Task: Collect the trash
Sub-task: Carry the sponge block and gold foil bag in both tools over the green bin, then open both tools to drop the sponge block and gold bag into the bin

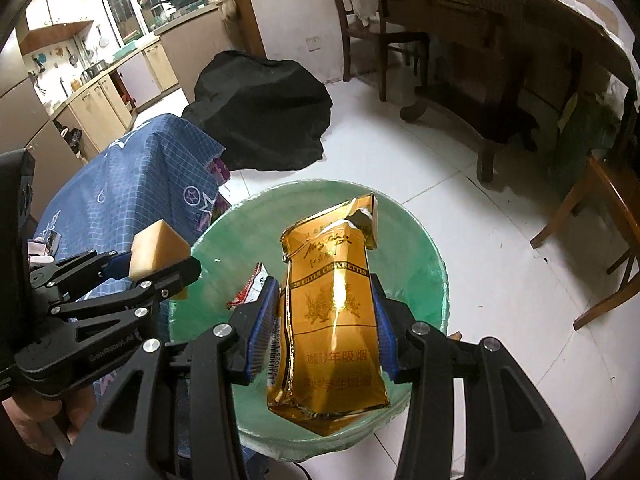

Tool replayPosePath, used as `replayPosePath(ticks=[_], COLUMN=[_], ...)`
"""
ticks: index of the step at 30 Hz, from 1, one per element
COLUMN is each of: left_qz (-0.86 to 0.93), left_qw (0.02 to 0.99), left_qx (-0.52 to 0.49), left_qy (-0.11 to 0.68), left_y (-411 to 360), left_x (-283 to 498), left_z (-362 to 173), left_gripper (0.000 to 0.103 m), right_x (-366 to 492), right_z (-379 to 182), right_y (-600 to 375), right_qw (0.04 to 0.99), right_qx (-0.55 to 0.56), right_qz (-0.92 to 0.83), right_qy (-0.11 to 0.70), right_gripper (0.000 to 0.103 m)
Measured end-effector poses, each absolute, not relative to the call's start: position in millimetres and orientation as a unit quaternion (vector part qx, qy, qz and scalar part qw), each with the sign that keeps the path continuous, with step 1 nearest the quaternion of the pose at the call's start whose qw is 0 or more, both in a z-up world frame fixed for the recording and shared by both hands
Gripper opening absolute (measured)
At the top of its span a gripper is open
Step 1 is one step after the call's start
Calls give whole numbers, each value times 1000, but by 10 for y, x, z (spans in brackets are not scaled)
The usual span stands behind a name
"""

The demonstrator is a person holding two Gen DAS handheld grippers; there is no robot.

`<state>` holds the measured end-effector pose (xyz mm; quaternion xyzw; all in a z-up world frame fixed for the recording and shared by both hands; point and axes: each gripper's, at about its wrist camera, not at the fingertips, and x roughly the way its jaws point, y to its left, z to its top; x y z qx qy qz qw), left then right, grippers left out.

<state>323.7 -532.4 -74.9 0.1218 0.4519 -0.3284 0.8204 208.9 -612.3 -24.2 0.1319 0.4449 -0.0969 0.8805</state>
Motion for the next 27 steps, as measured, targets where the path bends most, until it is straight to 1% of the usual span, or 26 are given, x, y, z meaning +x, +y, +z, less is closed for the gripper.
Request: replayPosePath(ticks=[8, 10, 12, 14, 17, 20, 27], left_qz=[-329, -328, -327, -327, -327, -323, -320], left_qw=[815, 815, 814, 815, 815, 817, 818], left_qx=[123, 124, 128, 131, 134, 134, 133], left_qy=[460, 461, 462, 460, 459, 458, 460], left_y=[-5389, -5397, -5416, -5430, -5421, -5417, -5385], left_x=[3281, 3291, 3285, 3267, 3260, 3253, 3260], left_z=[-827, -841, -847, -841, -852, -860, -872], left_gripper=[45, 46, 51, 59, 64, 66, 68], right_x=[2068, 2058, 2047, 2034, 2015, 1998, 1985], right_z=[-269, -274, -272, -262, -233, -215, -212], right_y=[-6181, -6193, -6202, -6219, -6252, -6262, -6249], right_qw=[880, 881, 882, 883, 885, 886, 888], right_qx=[136, 138, 142, 147, 151, 152, 152], right_qz=[-97, -98, -98, -98, -102, -104, -104], right_qy=[444, 442, 439, 435, 429, 425, 422], right_gripper=[43, 45, 45, 46, 48, 49, 52])
